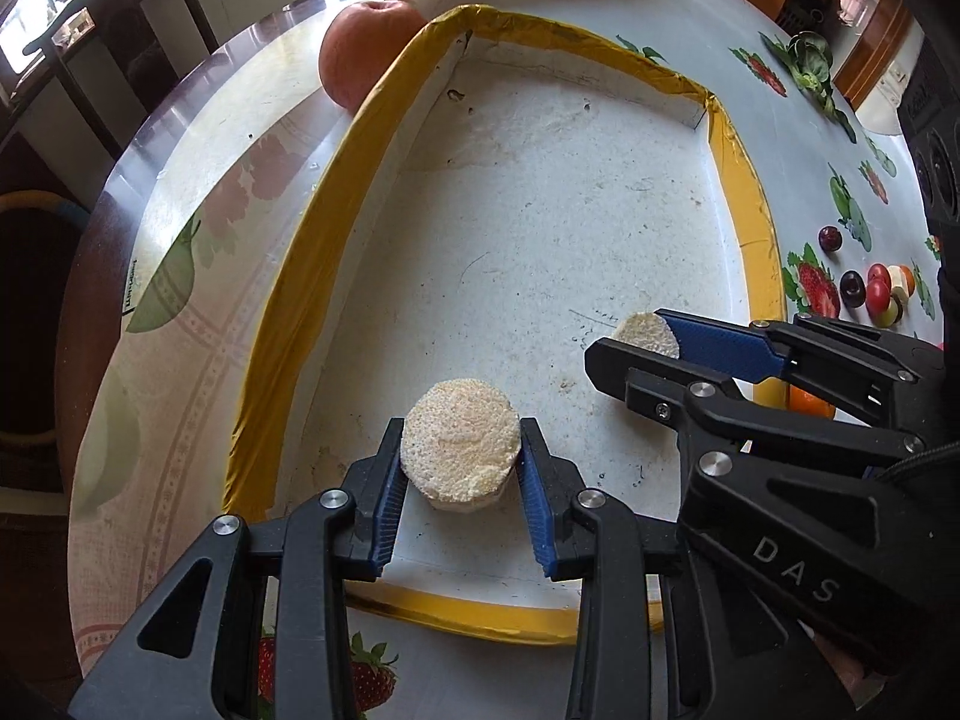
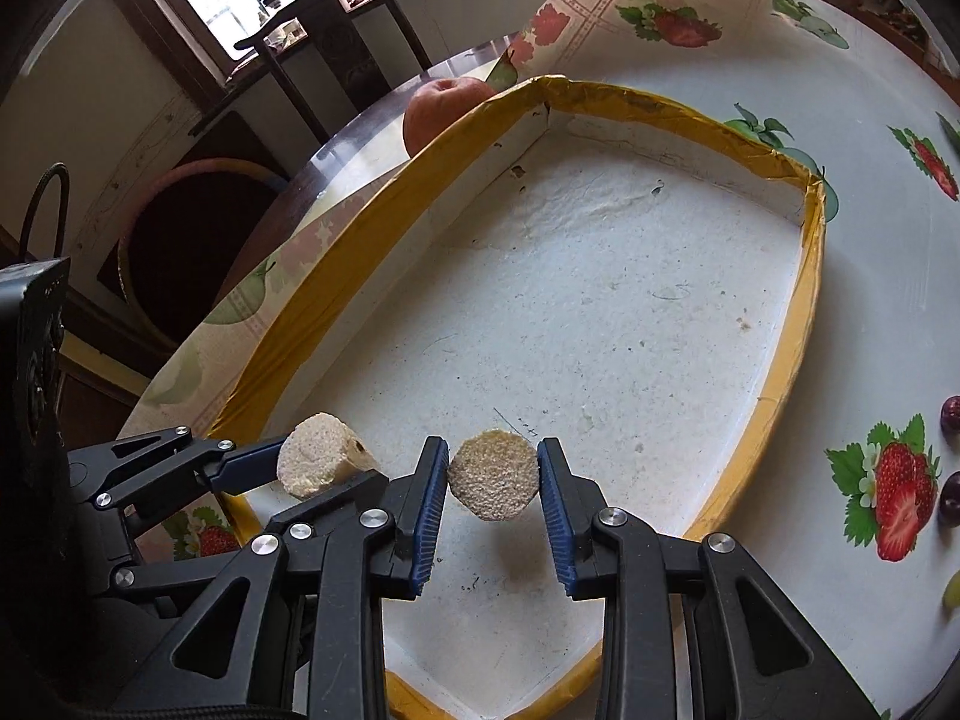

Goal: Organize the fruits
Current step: 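Open both grippers to drop the cake and slice into the tray, then grasp the tangerine with the left gripper while the right grasps the small brown fruit, then carry the tangerine and brown fruit in both grippers over the tray, then open both grippers to release the tangerine and brown fruit into the tray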

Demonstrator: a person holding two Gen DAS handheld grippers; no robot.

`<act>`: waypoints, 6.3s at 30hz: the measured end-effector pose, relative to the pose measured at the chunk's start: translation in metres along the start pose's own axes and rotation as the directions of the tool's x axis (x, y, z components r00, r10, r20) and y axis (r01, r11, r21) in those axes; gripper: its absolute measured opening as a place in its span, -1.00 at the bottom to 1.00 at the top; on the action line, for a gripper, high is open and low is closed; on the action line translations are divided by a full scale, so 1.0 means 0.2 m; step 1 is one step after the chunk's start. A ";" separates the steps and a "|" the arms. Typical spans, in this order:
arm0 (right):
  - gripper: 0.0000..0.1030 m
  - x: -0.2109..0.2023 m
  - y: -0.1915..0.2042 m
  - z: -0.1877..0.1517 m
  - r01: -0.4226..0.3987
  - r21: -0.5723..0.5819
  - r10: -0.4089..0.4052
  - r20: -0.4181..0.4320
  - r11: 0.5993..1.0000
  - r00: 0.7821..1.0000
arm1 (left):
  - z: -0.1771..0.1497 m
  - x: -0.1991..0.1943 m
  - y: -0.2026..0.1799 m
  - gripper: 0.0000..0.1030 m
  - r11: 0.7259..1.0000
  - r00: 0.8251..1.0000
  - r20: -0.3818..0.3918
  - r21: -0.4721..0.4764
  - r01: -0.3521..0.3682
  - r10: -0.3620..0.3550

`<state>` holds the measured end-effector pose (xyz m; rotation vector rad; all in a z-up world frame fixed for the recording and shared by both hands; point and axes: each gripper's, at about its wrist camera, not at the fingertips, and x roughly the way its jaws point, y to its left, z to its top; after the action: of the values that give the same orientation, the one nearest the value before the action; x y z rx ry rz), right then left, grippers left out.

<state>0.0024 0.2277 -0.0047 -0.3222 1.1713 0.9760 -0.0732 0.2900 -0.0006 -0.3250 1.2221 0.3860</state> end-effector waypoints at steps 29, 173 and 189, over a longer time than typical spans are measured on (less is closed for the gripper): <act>0.11 -0.64 -0.25 -0.36 0.048 0.163 -0.075 0.165 0.985 0.983 | -0.07 -0.27 -0.26 0.10 0.995 0.995 0.085 0.087 0.040 -0.047; -0.59 -0.30 -0.07 0.00 0.060 0.059 -0.070 0.186 0.996 0.980 | 0.28 -0.04 0.02 -0.36 0.999 0.996 0.088 -0.034 0.023 -0.020; -0.53 0.04 -0.08 0.09 0.119 -0.051 -0.116 0.060 0.992 0.991 | 0.28 0.12 0.01 -0.34 0.999 0.999 0.018 -0.009 -0.040 0.041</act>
<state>0.0263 0.2340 -0.0086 -0.4001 1.0635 0.9095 -0.0198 0.3187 -0.0059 -0.3042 1.2109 0.4286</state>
